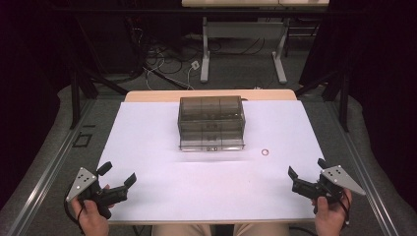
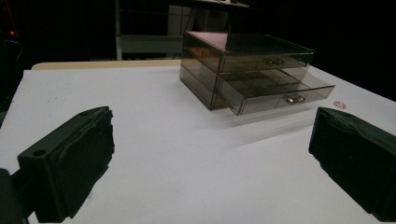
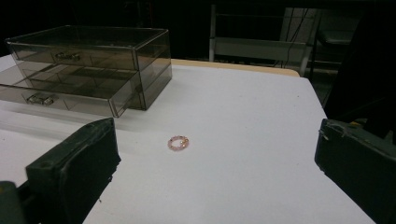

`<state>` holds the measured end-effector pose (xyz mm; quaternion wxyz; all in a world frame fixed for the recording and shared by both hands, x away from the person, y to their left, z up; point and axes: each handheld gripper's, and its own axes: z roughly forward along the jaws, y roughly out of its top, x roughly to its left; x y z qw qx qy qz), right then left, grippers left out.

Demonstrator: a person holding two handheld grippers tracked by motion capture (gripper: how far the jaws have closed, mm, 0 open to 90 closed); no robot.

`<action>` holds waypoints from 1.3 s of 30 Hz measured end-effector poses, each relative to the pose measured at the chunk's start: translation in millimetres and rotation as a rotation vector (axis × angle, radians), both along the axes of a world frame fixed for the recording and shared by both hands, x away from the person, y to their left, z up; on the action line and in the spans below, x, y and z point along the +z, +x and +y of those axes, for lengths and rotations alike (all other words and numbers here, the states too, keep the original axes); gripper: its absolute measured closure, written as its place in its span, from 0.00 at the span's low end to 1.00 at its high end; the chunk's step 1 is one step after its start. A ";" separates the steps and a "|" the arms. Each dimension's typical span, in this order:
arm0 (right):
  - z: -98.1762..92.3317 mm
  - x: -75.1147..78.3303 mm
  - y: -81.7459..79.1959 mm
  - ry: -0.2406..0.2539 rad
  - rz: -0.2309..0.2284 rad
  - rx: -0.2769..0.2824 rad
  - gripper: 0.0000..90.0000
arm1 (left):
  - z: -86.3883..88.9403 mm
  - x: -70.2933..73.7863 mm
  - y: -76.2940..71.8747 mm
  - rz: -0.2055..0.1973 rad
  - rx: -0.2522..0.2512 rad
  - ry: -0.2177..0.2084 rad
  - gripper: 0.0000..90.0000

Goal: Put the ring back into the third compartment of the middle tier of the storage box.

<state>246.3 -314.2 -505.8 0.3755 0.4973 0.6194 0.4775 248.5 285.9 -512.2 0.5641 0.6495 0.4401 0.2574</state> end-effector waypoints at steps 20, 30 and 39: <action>18.2 14.2 12.9 -0.015 0.027 0.042 0.02 | 1.8 2.2 -2.6 -0.002 0.010 -0.016 0.01; 30.8 28.2 21.4 -0.041 0.013 0.090 0.17 | 5.6 1.3 -2.7 0.003 0.016 -0.018 0.01; 39.5 36.4 30.3 -0.078 0.025 0.135 0.22 | 6.4 0.7 -2.6 0.007 0.019 -0.024 0.01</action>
